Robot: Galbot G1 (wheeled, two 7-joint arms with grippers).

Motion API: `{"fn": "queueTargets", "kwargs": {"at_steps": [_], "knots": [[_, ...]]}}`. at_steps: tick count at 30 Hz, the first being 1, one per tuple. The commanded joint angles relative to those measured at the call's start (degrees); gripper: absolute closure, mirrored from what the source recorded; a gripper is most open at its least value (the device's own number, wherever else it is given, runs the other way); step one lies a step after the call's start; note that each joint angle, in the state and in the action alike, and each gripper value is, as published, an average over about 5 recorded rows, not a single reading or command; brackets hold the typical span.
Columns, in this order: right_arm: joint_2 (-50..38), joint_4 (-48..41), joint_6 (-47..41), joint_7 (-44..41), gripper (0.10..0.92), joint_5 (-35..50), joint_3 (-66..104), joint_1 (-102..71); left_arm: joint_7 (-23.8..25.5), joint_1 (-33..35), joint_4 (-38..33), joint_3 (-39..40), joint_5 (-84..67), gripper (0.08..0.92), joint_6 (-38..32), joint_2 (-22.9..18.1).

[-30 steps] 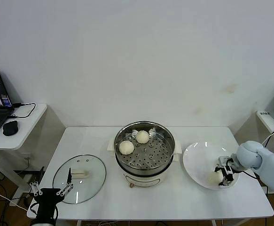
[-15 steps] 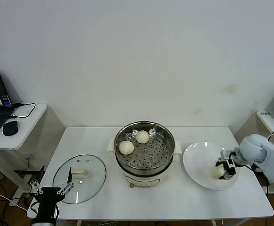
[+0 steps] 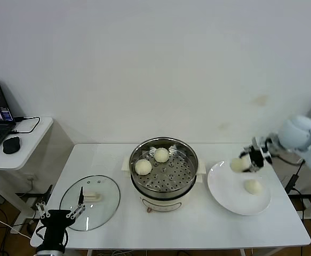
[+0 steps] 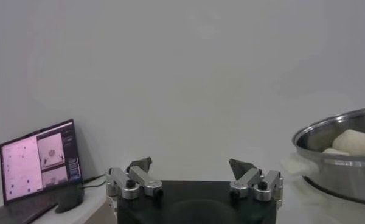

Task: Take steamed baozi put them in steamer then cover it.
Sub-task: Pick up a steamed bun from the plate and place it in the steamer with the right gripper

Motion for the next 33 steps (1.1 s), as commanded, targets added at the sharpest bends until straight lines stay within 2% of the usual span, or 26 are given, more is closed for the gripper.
{"fn": "queueTargets", "kwargs": {"at_steps": [1,9,17,33], "knots": [[13.4,2.1,0.9,1.7,0.423,9.3,-12.3,19.1,0.0,0.0,-0.1,-0.2,-0.1,0.177,0.0,0.0],[22.3,3.0,8.1,4.4,0.420,10.5,-16.9,15.2,0.0,0.7,-0.6,-1.8,0.2,0.177,-0.1,-1.0],[28.1,-0.7,19.0,5.1,0.423,0.6,-22.1,11.5,-0.1,2.3,-2.1,-2.4,0.7,0.177,-0.6,-2.1],[34.5,-2.9,32.1,6.4,0.405,-9.1,-23.9,7.8,-0.5,3.5,-2.9,-2.4,1.5,0.177,-1.0,-3.3]]}}
